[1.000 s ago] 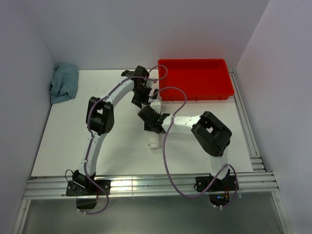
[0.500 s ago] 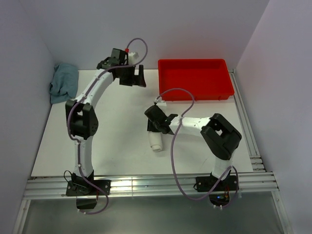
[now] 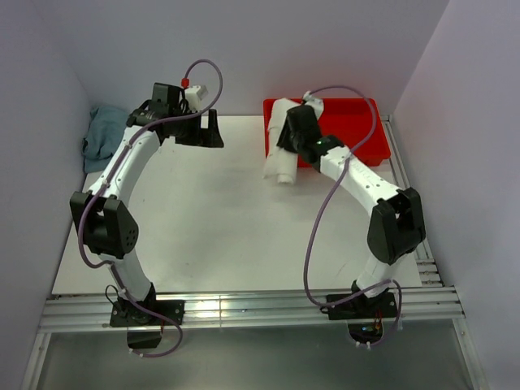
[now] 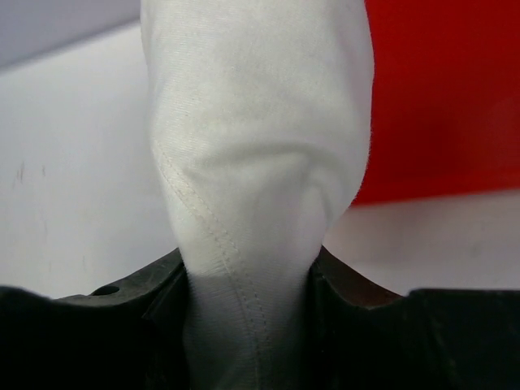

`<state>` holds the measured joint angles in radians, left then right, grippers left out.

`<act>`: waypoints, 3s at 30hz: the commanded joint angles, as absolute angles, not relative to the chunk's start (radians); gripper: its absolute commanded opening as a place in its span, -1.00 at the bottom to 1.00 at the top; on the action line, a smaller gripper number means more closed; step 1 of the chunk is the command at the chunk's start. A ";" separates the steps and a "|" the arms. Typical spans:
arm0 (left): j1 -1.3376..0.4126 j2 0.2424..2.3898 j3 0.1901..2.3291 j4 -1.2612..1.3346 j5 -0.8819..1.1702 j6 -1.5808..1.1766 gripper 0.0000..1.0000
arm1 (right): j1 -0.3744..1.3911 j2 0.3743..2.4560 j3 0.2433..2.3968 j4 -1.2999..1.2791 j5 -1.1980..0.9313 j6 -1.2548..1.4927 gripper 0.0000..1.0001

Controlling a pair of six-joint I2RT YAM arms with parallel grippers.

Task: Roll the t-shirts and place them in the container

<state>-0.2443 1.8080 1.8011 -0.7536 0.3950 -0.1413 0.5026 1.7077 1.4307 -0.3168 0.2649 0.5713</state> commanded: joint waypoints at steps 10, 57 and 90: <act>-0.229 1.683 1.741 -0.821 0.356 -0.022 0.97 | 0.287 2.015 1.963 -0.278 0.477 0.186 -1.00; -0.229 1.835 1.839 -0.974 0.443 0.081 0.92 | 0.373 2.528 2.411 -0.497 0.443 -0.123 -1.00; -0.235 1.948 1.916 -1.029 0.503 0.069 0.90 | 0.411 2.513 2.355 -0.588 0.400 -0.124 -0.26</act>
